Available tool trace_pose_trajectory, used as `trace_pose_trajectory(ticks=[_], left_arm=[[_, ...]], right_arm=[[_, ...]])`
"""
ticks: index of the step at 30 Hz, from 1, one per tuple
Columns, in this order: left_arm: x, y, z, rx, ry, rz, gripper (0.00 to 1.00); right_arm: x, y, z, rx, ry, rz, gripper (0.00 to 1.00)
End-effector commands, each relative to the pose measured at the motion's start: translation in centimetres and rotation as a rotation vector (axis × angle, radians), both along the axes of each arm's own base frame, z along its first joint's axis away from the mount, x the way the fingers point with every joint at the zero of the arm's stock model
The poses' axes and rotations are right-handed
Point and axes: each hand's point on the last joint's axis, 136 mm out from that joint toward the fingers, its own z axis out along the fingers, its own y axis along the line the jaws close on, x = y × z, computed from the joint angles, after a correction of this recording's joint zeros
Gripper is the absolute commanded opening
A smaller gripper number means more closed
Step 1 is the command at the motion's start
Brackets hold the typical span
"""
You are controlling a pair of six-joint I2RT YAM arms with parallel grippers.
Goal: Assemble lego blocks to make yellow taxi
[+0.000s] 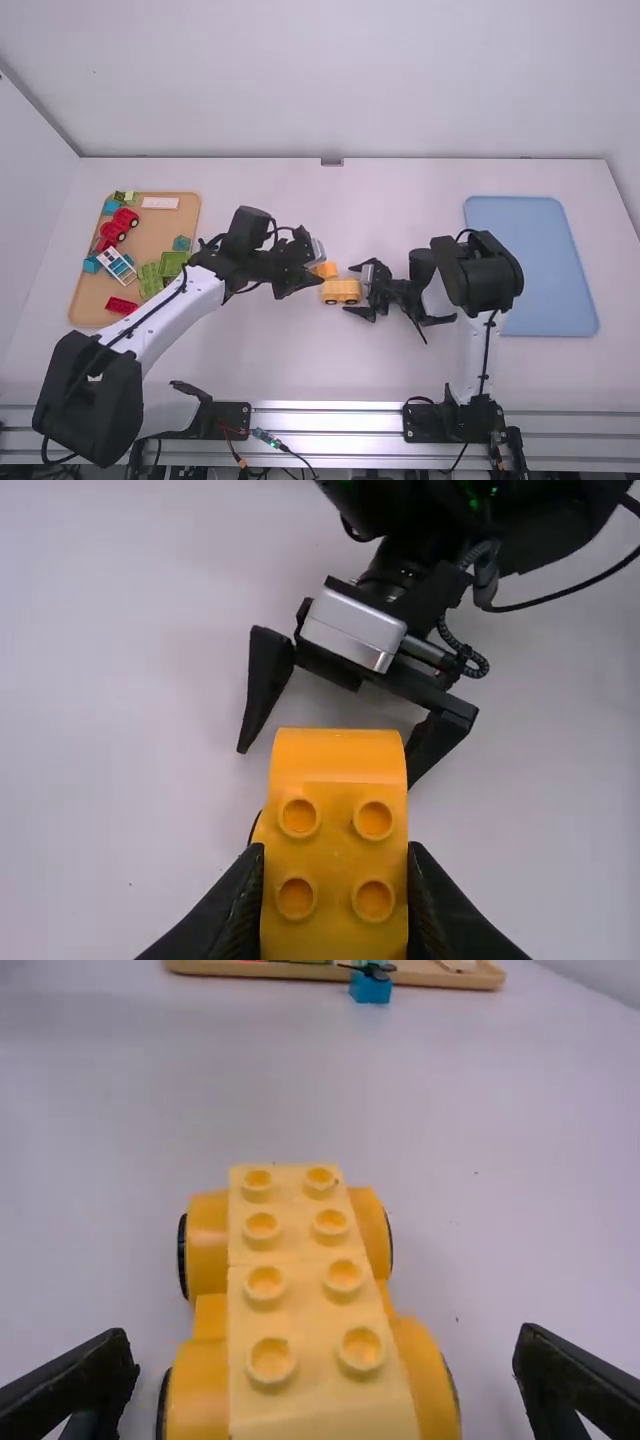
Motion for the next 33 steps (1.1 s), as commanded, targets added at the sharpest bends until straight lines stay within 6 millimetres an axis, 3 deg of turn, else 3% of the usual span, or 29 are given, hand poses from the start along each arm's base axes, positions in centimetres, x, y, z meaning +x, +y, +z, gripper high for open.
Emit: trace_pose_trajectory(ticks=[1,5,17,19,22,33], left_arm=[[-0.7,-0.1,-1.2,0.003,0.024,-0.037,0.02],[-0.7,-0.2,-1.9,0.011,0.042,-0.042,0.02],[-0.2,0.1,-4.3,0.063,0.053,-0.059,0.02],[-0.2,-0.1,-4.9,0.064,0.053,-0.077,0.01],[-0.3,0.0,-5.3,0.075,0.046,-0.092,0.02],[0.4,-0.4,-6.3,0.091,0.024,-0.096,0.02]], right_arm=[[-0.3,-0.4,-0.9,-0.017,0.076,-0.060,0.99],[0.2,-0.4,-0.9,-0.021,0.091,-0.083,0.99],[0.0,2.7,-2.2,-0.088,0.150,0.039,1.00],[-0.1,2.9,-2.2,-0.088,0.152,0.047,0.95],[-0.2,2.9,-2.3,-0.095,0.131,0.047,0.91],[-1.4,1.8,-1.7,-0.066,0.031,0.025,0.96]])
